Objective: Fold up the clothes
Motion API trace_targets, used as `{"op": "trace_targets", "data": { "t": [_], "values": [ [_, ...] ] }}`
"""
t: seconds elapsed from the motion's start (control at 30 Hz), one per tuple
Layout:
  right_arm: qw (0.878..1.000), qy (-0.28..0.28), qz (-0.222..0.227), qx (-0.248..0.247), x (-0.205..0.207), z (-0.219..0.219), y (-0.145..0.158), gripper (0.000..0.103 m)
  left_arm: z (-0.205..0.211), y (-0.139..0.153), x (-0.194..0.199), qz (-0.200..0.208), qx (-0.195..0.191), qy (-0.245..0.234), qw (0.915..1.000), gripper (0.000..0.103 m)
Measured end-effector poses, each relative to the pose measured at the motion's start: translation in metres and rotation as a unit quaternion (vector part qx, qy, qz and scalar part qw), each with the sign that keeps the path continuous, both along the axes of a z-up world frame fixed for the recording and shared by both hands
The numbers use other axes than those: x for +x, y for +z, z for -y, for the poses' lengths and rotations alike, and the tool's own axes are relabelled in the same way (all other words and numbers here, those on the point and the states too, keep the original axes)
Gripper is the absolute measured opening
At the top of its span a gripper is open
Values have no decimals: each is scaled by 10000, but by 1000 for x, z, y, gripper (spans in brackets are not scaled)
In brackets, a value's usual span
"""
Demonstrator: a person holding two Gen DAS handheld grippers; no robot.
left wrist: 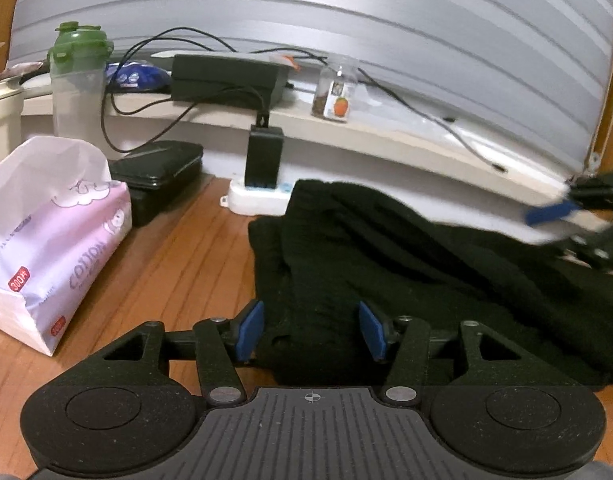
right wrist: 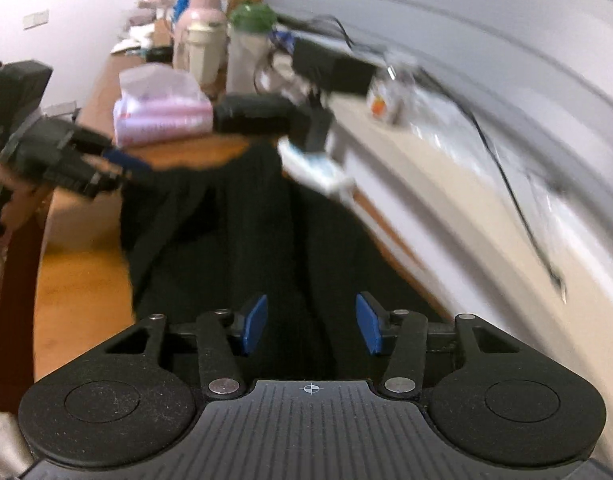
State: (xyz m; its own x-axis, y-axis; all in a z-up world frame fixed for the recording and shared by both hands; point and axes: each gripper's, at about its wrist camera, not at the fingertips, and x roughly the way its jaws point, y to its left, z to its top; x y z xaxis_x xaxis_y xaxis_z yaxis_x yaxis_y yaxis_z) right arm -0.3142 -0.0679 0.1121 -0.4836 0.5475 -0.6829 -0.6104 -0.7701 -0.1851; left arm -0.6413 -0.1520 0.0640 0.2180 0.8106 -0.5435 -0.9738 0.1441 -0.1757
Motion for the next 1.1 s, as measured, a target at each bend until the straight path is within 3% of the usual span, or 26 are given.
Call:
{"op": "trace_targets", "data": {
  "t": [0.27, 0.57, 0.8, 0.93, 1.03, 1.1],
  "values": [
    [9997, -224, -1, -131, 42, 44, -29, 49, -15, -19, 4, -160, -179, 107, 9997, 54],
    [9999, -18, 108, 98, 42, 93, -33, 48, -16, -22, 6, -261, -177, 136, 9994, 54],
    [9966, -299, -84, 758, 48, 116, -19, 47, -18, -23, 8, -302, -191, 158, 9992, 54],
    [9987, -94, 51, 505, 46, 120, -27, 47, -19, -23, 7, -291, -191, 153, 9993, 54],
    [9982, -89, 408, 427, 42, 118, -47, 40, -17, -22, 7, -286, -165, 159, 9993, 54],
    [9972, -217, 560, 454, 44, 110, -54, 26, -16, -20, 7, -272, -126, 156, 9994, 54]
  ]
}}
